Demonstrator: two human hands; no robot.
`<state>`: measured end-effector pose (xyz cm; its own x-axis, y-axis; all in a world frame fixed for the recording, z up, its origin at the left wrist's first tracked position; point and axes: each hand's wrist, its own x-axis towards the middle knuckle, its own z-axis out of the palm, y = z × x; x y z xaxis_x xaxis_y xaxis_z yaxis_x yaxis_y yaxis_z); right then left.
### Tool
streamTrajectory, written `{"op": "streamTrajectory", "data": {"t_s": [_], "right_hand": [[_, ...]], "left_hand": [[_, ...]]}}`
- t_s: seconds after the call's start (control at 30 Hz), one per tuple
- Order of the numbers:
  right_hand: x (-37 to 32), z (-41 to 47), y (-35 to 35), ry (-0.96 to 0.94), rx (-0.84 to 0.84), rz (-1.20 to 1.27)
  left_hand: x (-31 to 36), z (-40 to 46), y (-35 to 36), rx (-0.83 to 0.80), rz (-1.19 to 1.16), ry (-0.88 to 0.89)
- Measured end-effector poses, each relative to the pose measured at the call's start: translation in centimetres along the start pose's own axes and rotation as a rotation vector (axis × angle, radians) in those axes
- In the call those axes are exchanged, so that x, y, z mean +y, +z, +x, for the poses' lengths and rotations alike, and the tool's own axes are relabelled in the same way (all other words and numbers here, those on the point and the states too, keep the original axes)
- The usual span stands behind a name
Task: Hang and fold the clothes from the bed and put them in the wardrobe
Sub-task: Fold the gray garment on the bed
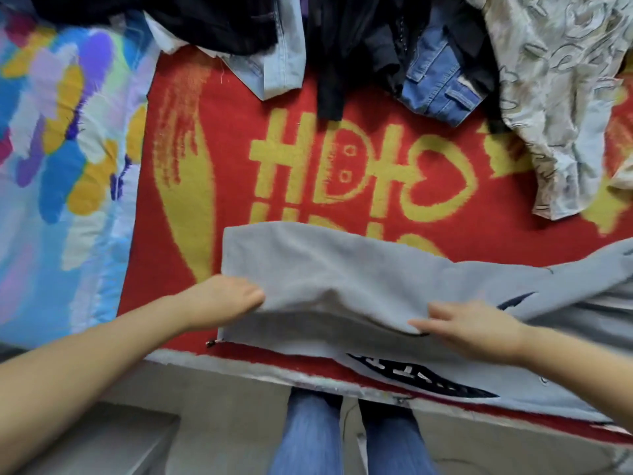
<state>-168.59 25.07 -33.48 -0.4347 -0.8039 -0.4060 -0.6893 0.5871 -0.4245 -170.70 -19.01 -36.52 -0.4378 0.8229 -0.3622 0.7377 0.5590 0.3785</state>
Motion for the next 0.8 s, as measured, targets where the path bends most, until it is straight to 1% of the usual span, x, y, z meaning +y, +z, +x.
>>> {"op": "streamTrajectory", "data": {"t_s": [0.07,0.13,0.2,0.23,0.27,0.3,0.33,0.4,0.47,0.5,0.53,0.57,0.6,0.67,0.73,0.77,0.8], "right_hand": [[-2.0,0.0,2.5,0.044,-0.197,0.044],[-3.6,0.6,5.0,0.106,-0.388,0.091],[-4.4,0.6,6.7,0.106,-0.489,0.128],[-4.4,0.1,7.4,0.085,-0.506,0.132],[-4.0,-0.9,7.9,0.061,-0.501,0.105],[-3.0,-2.1,8.1,0.056,-0.465,0.070],[-1.5,-3.7,8.0,0.095,-0.406,0.045],[2.8,-7.6,6.8,0.253,-0.239,0.008],[8.5,-12.0,4.8,0.444,-0.067,-0.047],[11.6,-14.3,3.8,0.546,0.005,-0.069],[14.7,-16.4,2.9,0.650,0.042,-0.085],[17.6,-18.2,2.5,0.743,0.043,-0.118],[20.2,-19.7,2.2,0.822,0.006,-0.167],[24.0,-21.5,2.3,0.923,-0.167,-0.227],[26.0,-22.3,3.5,0.901,-0.308,-0.249],[26.4,-22.5,4.1,0.867,-0.333,-0.278],[26.6,-22.8,4.5,0.830,-0.324,-0.314]], "left_hand": [[1.4,-1.7,2.4,-0.135,0.073,0.001],[2.3,-2.4,5.0,-0.409,0.144,-0.067],[3.0,-1.1,6.4,-0.665,0.168,-0.148],[3.5,0.3,6.4,-0.699,0.160,-0.177],[4.2,2.2,6.2,-0.672,0.161,-0.190],[5.0,4.2,5.7,-0.604,0.171,-0.192],[6.0,6.5,4.9,-0.520,0.171,-0.191],[8.8,11.7,3.2,-0.353,0.133,-0.174],[12.8,16.9,1.6,-0.238,0.094,-0.138],[14.9,19.7,1.1,-0.180,0.076,-0.117],[17.2,22.4,0.9,-0.119,0.047,-0.105],[19.5,25.1,0.9,-0.062,0.006,-0.114],[21.8,27.8,1.3,-0.025,-0.049,-0.147],[26.0,32.7,2.6,-0.016,-0.154,-0.273],[29.5,36.2,4.2,-0.074,-0.182,-0.423],[30.8,37.3,4.9,-0.098,-0.161,-0.484],[31.6,38.0,5.4,-0.103,-0.134,-0.536]]}}
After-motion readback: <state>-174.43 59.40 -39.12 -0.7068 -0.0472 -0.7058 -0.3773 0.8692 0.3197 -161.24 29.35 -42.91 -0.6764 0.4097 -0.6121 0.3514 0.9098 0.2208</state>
